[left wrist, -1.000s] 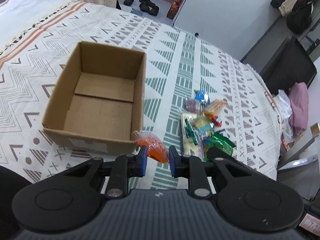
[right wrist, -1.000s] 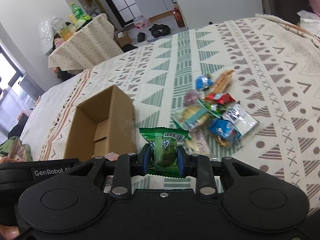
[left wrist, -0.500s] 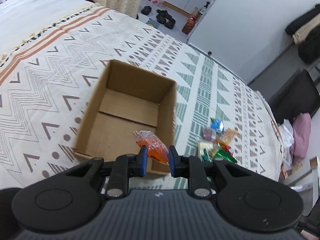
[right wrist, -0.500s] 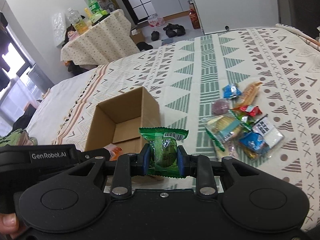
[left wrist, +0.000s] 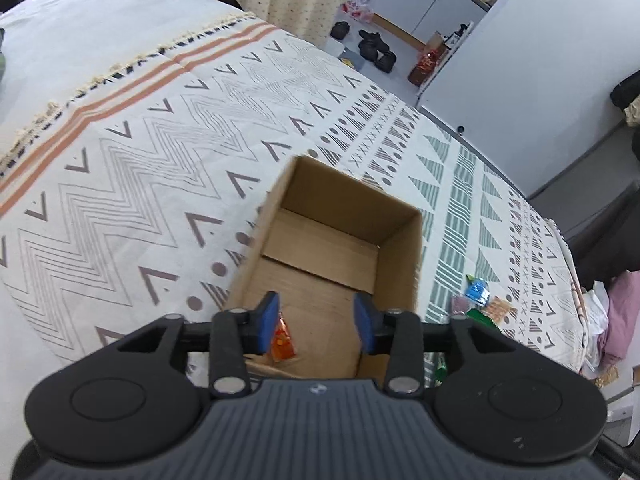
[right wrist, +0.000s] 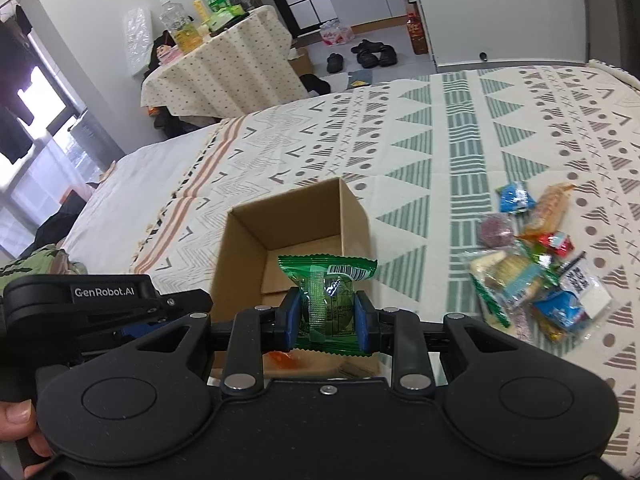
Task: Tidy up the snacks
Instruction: 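Open the left gripper over the box while the right gripper releases the green candy inside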
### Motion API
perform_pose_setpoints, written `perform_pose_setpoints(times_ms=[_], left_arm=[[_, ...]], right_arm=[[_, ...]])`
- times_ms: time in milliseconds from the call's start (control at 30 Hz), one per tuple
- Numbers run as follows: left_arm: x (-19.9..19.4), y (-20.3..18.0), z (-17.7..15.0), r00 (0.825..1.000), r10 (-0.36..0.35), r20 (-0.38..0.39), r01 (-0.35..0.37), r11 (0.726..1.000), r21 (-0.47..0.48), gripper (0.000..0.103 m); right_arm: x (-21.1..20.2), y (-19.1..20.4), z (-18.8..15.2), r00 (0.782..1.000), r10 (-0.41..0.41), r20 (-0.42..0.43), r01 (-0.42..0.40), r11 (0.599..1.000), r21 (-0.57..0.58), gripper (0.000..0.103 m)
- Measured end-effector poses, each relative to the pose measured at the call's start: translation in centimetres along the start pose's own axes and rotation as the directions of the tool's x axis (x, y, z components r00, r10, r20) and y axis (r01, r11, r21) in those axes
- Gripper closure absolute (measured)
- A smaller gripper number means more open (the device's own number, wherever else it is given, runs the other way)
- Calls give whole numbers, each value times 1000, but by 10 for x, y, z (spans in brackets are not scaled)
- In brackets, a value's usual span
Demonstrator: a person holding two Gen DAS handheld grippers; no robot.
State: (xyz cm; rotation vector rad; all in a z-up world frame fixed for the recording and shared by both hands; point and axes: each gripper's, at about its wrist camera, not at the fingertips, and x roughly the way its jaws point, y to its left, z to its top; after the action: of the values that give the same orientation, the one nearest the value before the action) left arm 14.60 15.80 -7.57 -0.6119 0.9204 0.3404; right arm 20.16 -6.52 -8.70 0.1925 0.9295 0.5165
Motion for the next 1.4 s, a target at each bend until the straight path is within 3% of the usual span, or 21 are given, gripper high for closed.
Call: perform_pose_setpoints(times_ms=[167, 267, 300, 533, 767, 1100, 1400], left_arm=[[-9, 7, 4, 1000, 18, 20, -18, 1000, -3, 40], [-12, 8, 5, 999, 34, 15, -34, 999, -11, 25], [-12, 7, 5, 999, 38, 8, -38, 999, -12, 23], [-13, -6, -6, 998, 52, -44, -50, 998, 34, 18], [-20, -30, -26, 999, 43, -12, -42, 995, 94, 0], [-31, -68, -45, 999, 45, 14, -47, 984, 170, 0], [-29, -93, -62, 1000, 10, -10, -8, 984, 177, 0]], right_arm=[[6, 12, 4, 1000, 23, -5, -23, 1000, -6, 74], [8, 17, 7, 999, 37, -6, -37, 999, 4, 68], [8, 17, 7, 999, 38, -5, -38, 999, 11, 61], [-3, 6, 3, 1000, 4, 9, -4, 999, 40, 42], [-24, -14, -6, 997, -71, 37, 69, 996, 62, 22], [-52, -53, -19, 992, -107, 70, 99, 988, 118, 8], [-73, -81, -26, 992, -87, 90, 73, 987, 139, 6]])
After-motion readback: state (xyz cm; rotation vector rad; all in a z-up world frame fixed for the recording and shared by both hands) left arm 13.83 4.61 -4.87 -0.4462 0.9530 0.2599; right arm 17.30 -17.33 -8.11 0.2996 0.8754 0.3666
